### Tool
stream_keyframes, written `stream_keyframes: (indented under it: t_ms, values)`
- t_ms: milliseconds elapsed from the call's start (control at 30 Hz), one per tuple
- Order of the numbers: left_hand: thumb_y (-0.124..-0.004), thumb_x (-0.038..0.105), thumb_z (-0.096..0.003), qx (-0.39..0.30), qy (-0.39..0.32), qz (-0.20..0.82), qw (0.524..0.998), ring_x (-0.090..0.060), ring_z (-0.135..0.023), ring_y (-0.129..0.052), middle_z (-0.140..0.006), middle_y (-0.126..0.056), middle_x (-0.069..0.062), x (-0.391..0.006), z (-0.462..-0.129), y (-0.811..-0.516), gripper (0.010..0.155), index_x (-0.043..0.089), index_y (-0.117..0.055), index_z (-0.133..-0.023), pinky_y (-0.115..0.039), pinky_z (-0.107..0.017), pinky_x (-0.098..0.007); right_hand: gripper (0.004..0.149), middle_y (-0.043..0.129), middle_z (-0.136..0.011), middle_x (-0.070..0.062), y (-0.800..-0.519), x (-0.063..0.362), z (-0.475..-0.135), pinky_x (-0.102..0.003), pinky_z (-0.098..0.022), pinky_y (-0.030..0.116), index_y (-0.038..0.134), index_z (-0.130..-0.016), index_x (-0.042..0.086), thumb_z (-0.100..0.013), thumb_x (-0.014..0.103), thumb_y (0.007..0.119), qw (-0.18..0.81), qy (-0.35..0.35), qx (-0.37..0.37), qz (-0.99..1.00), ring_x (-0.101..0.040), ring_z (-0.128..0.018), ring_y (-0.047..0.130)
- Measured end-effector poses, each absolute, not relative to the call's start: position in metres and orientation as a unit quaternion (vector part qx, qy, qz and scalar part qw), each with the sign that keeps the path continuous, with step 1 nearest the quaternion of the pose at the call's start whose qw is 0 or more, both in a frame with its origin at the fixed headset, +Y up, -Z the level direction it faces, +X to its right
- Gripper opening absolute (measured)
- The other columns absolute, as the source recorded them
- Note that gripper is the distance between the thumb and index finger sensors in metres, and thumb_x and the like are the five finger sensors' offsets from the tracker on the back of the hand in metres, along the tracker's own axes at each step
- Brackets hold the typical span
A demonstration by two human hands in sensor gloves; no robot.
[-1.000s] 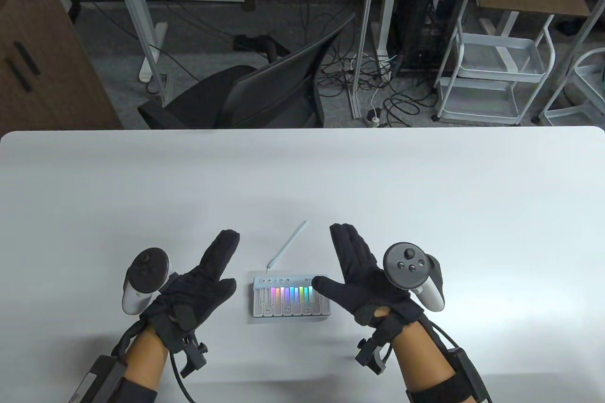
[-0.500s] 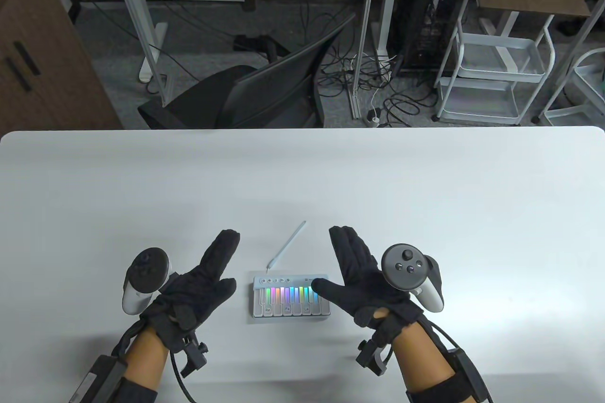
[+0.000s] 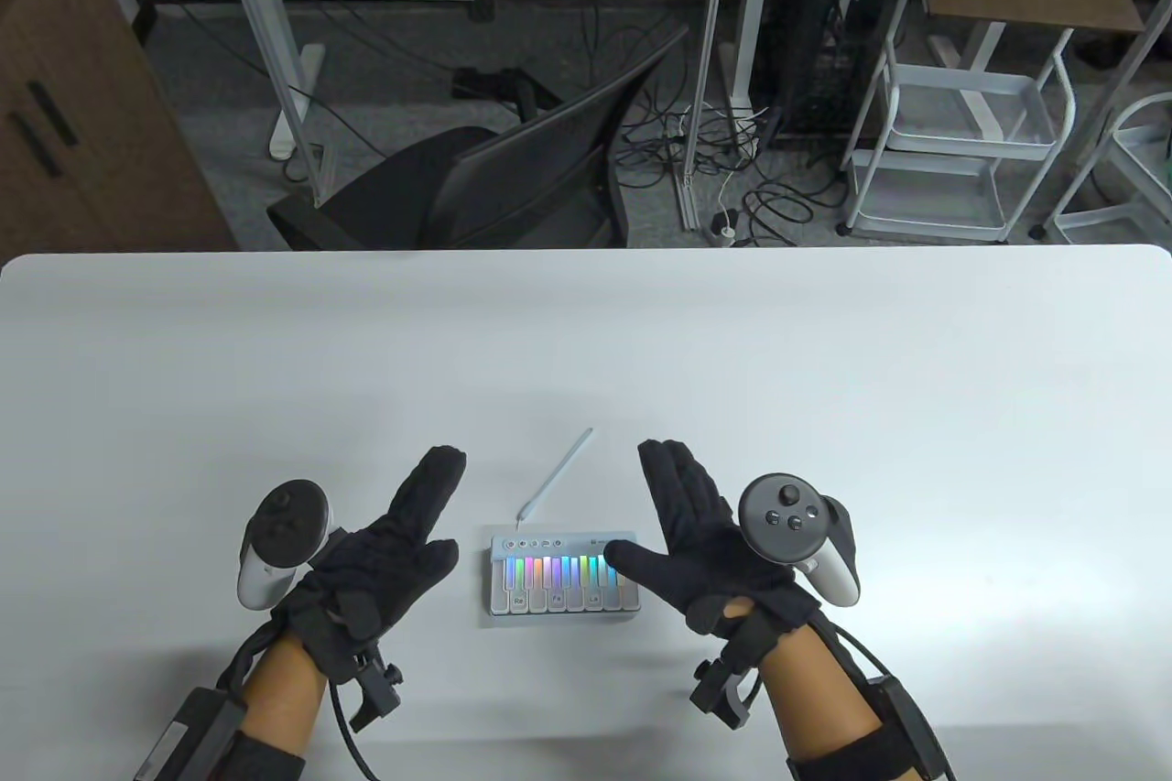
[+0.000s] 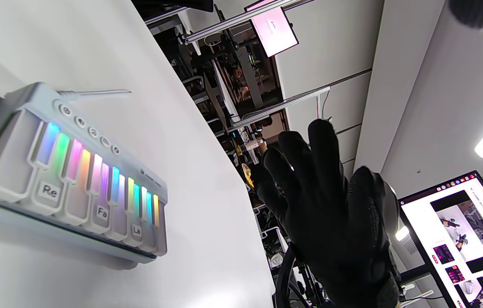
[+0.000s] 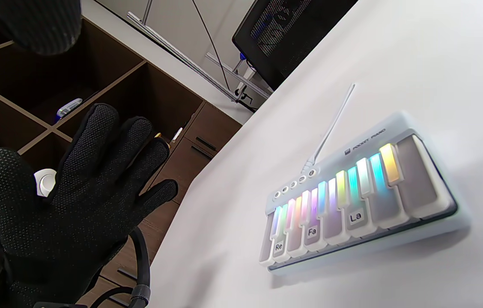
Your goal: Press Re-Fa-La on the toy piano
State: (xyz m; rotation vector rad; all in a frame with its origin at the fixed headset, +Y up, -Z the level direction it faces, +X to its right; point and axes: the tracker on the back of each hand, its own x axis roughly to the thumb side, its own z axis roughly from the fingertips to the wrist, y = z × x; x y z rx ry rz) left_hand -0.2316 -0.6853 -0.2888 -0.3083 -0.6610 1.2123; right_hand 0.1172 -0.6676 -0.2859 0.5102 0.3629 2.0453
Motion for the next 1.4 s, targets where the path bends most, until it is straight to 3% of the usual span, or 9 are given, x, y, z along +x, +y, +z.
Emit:
stream_keyframes:
  t_ms: [833, 1133, 1400]
  values:
    - [-0.063, 0.081, -0.0481, -0.142, -0.303, 0.558, 0.759, -0.040, -0.110, 0.002, -0.118, -0.002, -0.003, -0.232, -0.289, -0.685, 0.092, 0.036, -0.017, -0.114, -0.009, -0.063, -0.071, 0.095, 0.005, -0.112, -0.007, -0.671, 0.117, -0.287, -0.069, -0.067, 0.014, 0.013, -0.106, 0.035, -0.046, 0.072, 0.078, 0.479, 0.159, 0.199, 0.840, -0.045, -0.108, 0.009]
    - [-0.063, 0.080, -0.0482, -0.140, -0.303, 0.558, 0.759, -0.040, -0.110, 0.002, -0.118, -0.003, -0.003, -0.232, -0.289, -0.684, 0.092, 0.035, -0.018, -0.114, -0.009, -0.063, -0.071, 0.090, 0.014, -0.114, -0.008, -0.657, 0.108, -0.290, -0.069, -0.068, 0.018, 0.025, -0.109, 0.034, -0.047, 0.065, 0.082, 0.470, 0.139, 0.200, 0.848, -0.045, -0.109, 0.017]
    - [-0.064, 0.080, -0.0481, -0.136, -0.304, 0.560, 0.759, -0.040, -0.110, 0.002, -0.118, -0.003, -0.003, -0.233, -0.289, -0.683, 0.091, 0.036, -0.019, -0.114, -0.009, -0.063, -0.071, 0.076, 0.035, -0.114, -0.009, -0.634, 0.052, -0.291, -0.067, -0.069, 0.023, 0.050, -0.108, 0.027, -0.048, 0.057, 0.086, 0.307, 0.104, 0.245, 0.914, -0.045, -0.109, 0.031]
